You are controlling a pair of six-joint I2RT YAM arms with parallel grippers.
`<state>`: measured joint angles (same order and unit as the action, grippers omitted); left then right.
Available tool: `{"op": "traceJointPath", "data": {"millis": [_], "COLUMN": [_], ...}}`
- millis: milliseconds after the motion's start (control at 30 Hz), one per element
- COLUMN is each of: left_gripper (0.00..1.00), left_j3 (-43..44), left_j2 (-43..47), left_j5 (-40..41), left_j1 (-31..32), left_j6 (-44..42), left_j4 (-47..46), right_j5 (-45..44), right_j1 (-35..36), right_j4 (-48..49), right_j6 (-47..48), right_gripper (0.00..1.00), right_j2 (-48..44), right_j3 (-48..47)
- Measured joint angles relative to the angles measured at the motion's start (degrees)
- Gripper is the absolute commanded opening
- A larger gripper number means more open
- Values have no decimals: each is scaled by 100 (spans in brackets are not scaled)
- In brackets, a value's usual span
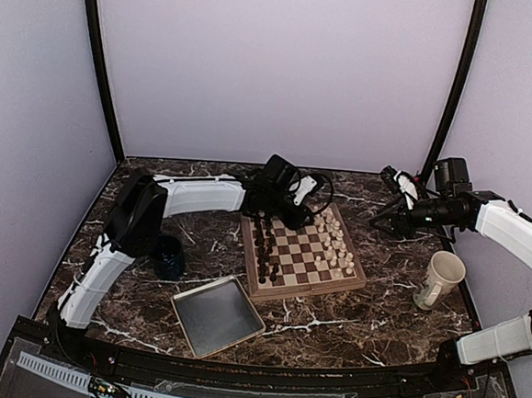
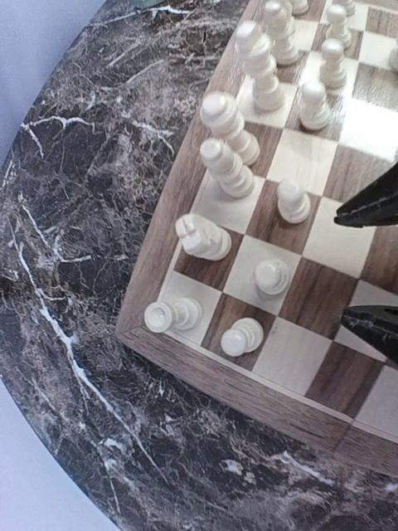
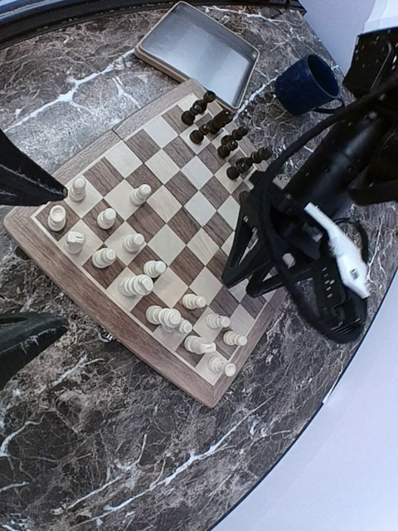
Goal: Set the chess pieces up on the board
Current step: Place the pawn at g2, then pick up the pawn from the chessboard.
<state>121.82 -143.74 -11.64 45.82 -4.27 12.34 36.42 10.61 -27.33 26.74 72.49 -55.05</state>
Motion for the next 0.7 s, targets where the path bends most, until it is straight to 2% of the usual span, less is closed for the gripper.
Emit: {"op": "traceJointPath", "data": {"millis": [267,433,567,600,700], "left_gripper": [36,38,50,54,63], "left_j3": [-1370,-2494,-3674,-3974,-4557], "left_j2": [2015,3377,4144,4269,4369], "left_j5": [22,131,439,549,935], "left_j1": [81,96,44,15,-63], "left_j6": [-81,-284,-463,-476,-448], "left_j4": [-59,-339,-693,-780,-898], "right_j5": [13,-229,-645,-892,-1174], "right_j1": [13,444,1143,1504,1882], "right_j4": [-326,-691,-1012,-1145,-1379], "right_j6": [260,588,844,938,1021], "right_gripper": [43,40,37,36,35], "right_j2": [92,505,946,1231,1574], "right_j3": [-238,-695,-1067,-1287,-1545]}}
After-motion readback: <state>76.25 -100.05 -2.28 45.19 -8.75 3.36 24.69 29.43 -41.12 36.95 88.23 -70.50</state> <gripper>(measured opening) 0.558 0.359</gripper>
